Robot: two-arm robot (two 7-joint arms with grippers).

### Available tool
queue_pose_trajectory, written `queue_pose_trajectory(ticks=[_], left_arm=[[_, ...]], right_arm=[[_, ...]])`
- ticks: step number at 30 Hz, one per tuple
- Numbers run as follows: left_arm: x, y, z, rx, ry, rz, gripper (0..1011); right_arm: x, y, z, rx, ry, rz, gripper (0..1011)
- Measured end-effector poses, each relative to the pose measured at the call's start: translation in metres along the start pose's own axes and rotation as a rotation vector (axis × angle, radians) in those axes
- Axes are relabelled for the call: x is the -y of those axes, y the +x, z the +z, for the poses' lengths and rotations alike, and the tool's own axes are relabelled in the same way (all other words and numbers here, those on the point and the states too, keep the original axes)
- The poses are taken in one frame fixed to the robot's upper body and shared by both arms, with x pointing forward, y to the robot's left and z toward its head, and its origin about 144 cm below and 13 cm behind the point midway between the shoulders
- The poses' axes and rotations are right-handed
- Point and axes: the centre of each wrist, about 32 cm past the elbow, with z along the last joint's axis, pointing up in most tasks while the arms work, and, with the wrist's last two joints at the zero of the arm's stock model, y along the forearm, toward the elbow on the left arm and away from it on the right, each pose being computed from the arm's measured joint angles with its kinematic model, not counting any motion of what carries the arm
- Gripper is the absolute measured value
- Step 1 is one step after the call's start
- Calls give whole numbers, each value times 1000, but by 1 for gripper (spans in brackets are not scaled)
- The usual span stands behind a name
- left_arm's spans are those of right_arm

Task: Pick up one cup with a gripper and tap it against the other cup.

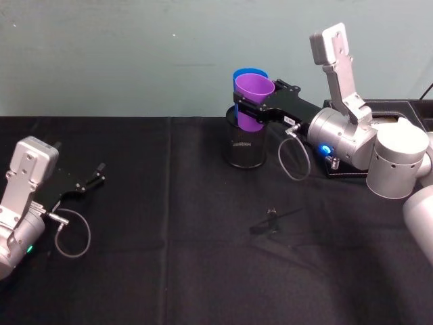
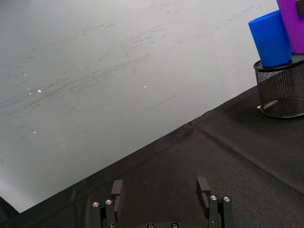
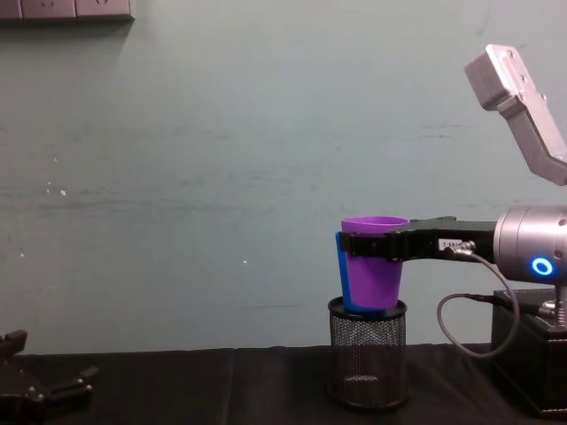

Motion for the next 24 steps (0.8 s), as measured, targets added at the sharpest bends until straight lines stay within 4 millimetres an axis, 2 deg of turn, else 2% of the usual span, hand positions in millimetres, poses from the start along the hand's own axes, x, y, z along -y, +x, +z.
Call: queue_pose_trajectory(ticks=[24], left_arm=[[0,0,0,0,0,0,1000]], right_arm=[[0,0,0,0,0,0,721]])
